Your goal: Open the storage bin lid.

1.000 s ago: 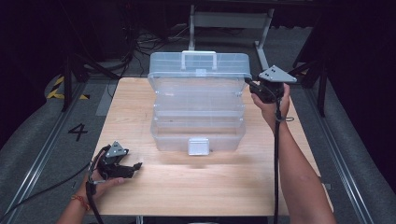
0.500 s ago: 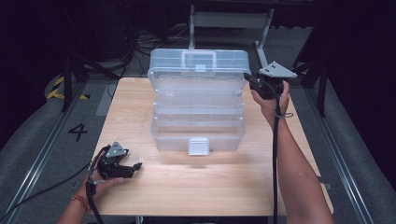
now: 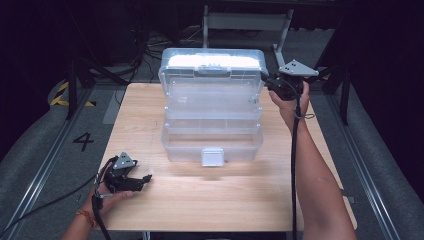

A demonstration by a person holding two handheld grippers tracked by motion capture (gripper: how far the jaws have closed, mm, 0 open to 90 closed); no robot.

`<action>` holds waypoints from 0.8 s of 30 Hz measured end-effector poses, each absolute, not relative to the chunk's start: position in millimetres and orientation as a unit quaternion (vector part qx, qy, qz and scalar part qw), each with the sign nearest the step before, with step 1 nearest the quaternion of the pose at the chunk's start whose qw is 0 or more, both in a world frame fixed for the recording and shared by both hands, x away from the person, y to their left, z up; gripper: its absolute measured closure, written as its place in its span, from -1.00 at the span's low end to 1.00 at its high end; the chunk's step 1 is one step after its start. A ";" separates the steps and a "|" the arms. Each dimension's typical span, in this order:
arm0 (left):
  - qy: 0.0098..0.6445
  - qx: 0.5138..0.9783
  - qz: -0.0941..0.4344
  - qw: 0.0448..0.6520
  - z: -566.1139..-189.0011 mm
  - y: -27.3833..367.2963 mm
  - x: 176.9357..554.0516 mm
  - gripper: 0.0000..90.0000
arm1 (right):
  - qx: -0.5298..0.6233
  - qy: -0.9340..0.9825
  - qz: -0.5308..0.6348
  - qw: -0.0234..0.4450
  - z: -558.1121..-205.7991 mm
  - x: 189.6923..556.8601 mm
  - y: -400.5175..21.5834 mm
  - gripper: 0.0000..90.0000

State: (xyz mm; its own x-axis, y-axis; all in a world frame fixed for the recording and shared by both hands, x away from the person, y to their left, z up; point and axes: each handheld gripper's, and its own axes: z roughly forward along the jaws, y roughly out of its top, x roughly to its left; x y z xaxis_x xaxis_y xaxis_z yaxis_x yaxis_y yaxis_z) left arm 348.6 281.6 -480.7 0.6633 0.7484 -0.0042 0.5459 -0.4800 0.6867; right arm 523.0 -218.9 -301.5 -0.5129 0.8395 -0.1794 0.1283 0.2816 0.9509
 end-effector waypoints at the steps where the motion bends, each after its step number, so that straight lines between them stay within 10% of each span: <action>1: 0.381 0.848 0.150 0.337 -480.5 281.9 348.7 -0.55 | 0.339 0.715 0.494 0.360 -301.1 524.0 -218.4 0.68; 24: 0.382 0.847 0.145 0.339 -480.7 281.8 348.5 -0.56 | 0.350 0.720 0.492 0.342 -289.1 550.3 -220.6 0.87</action>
